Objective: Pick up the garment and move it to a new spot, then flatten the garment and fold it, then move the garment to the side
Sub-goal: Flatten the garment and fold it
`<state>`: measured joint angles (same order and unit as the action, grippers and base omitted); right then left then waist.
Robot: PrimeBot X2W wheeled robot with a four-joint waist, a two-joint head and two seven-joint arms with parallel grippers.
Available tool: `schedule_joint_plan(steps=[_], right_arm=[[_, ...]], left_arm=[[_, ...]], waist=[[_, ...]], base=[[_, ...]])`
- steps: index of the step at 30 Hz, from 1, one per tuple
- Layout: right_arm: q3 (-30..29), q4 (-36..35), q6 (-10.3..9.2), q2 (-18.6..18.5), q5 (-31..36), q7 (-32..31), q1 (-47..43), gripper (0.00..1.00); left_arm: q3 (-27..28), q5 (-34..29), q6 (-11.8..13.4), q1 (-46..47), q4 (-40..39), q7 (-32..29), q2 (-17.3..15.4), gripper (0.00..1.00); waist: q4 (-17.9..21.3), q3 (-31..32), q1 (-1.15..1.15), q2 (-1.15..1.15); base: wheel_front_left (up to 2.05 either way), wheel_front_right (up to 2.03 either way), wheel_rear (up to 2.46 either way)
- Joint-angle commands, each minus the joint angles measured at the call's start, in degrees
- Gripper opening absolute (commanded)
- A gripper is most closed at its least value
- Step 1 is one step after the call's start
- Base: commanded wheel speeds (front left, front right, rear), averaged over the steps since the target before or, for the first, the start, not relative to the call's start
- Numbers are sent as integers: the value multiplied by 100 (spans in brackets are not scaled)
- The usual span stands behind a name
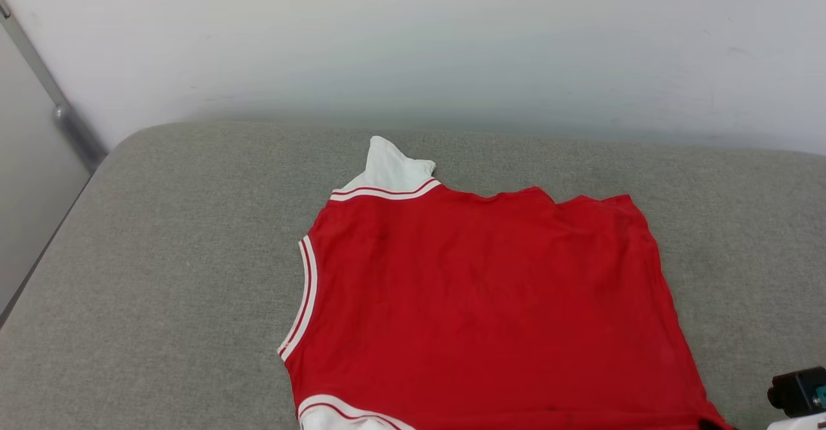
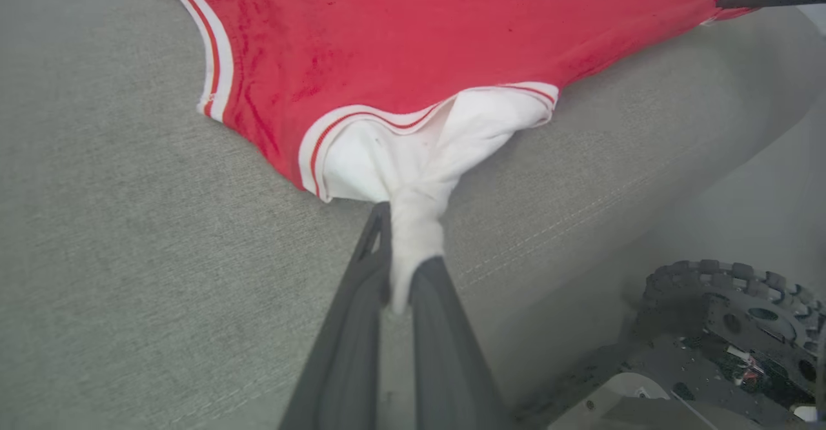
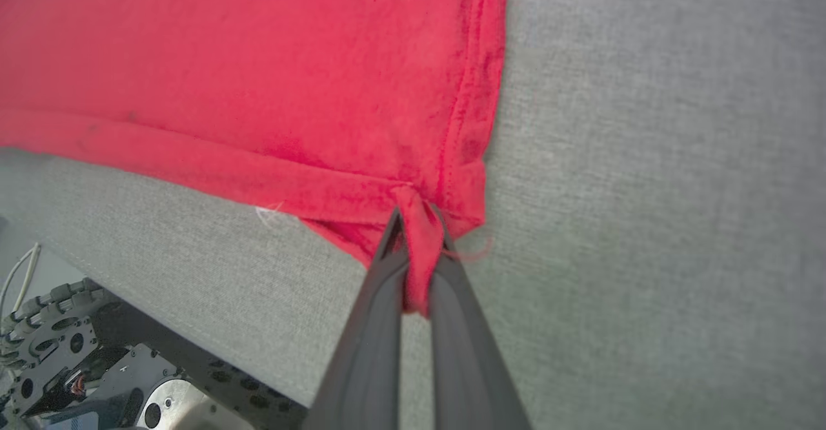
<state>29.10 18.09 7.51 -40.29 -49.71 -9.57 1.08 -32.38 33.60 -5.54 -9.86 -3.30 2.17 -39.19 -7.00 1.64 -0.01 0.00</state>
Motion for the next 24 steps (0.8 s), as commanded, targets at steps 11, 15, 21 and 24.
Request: schedule_joint_plan(steps=[11,15,21,24], right_arm=[[-1034,-987,-4,167,363,-550,-664,0],[-1340,-1329,-3,294,400,-758,-528,0],[-1517,-1463,-3,391,706,-1013,-125,0],[-1490,-1366,-3,464,859,-1115,146,0]], left_arm=[[180,73,131,94,-447,138,-67,0],[348,190,145,334,-466,260,7,0],[420,185,48,947,-211,296,111,0],[384,158,-1,1301,13,264,167,0]], waist=[[68,-130,1,0],[97,-279,1,0],[114,-658,1,0],[129,-834,1,0]], base=[[0,0,0],[0,0,0],[0,0,0],[0,0,0]])
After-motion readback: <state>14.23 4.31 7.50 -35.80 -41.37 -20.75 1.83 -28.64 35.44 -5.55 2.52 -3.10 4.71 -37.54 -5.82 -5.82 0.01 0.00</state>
